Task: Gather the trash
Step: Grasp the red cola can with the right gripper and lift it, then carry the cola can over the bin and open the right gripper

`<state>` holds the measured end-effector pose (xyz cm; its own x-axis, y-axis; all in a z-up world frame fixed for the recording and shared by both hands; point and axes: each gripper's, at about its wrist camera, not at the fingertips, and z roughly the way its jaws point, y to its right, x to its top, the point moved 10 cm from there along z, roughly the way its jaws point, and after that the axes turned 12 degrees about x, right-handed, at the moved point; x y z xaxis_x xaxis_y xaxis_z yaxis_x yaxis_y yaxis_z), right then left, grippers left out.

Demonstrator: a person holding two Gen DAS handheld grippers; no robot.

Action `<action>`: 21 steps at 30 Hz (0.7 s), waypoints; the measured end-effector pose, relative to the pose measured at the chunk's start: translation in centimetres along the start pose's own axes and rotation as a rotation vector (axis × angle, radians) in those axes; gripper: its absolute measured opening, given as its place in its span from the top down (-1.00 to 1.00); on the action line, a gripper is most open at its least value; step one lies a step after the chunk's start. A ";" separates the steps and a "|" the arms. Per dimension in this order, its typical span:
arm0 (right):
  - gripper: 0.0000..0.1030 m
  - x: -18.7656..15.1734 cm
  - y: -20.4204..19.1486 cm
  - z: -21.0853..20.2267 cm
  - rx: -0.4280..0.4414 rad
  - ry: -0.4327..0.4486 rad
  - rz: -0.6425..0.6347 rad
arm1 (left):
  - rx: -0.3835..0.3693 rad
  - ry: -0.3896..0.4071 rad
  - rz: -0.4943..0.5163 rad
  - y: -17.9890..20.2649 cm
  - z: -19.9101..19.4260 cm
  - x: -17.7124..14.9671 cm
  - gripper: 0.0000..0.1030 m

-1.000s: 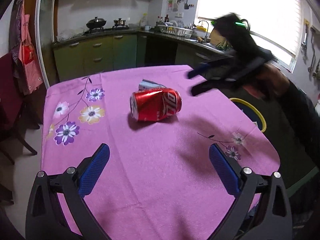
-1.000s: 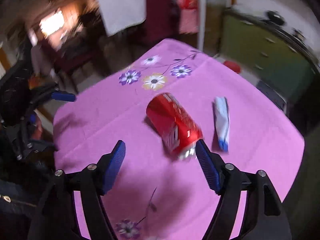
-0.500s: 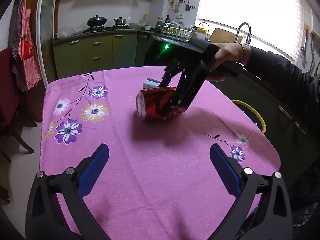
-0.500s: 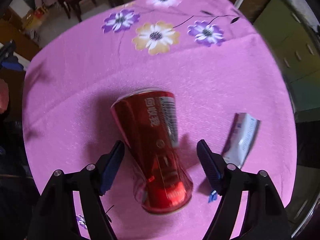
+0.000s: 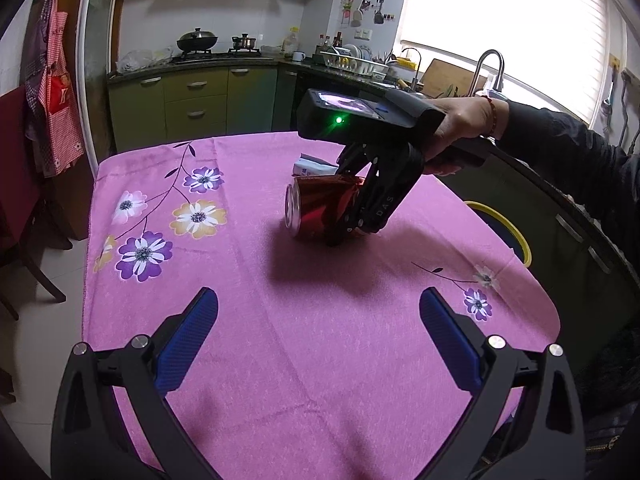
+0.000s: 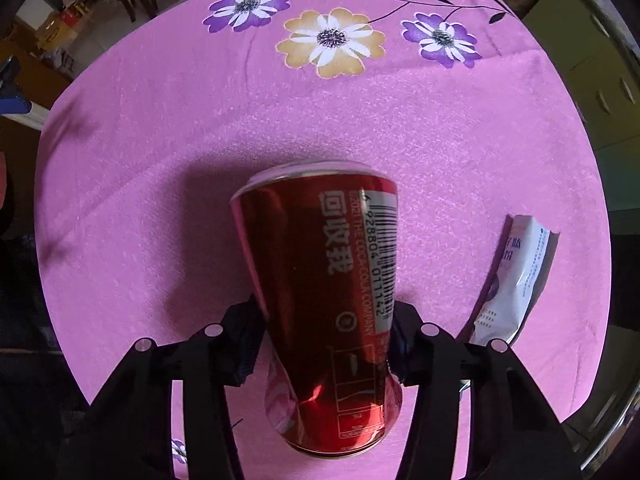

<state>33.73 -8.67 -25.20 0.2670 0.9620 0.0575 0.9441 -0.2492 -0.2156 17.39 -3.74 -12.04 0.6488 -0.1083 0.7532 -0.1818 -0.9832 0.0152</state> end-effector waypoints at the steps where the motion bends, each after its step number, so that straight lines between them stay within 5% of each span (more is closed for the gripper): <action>1: 0.03 0.0 -0.2 0.1 -0.005 0.006 0.004 | 0.000 0.000 0.001 0.1 0.0 0.0 -0.87; 14: 0.03 -4.7 -1.4 -2.5 0.028 0.158 0.094 | -0.016 -0.008 0.034 2.0 0.2 -0.3 -0.87; 21: 0.03 -12.1 0.1 -6.2 0.021 0.219 0.249 | -0.064 -0.016 0.076 4.2 0.6 -0.4 -0.87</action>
<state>31.84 -21.06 -19.87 0.5265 0.8243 0.2083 0.8411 -0.4693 -0.2689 16.76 -7.93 -12.65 0.6429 -0.1846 0.7433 -0.2771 -0.9608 0.0010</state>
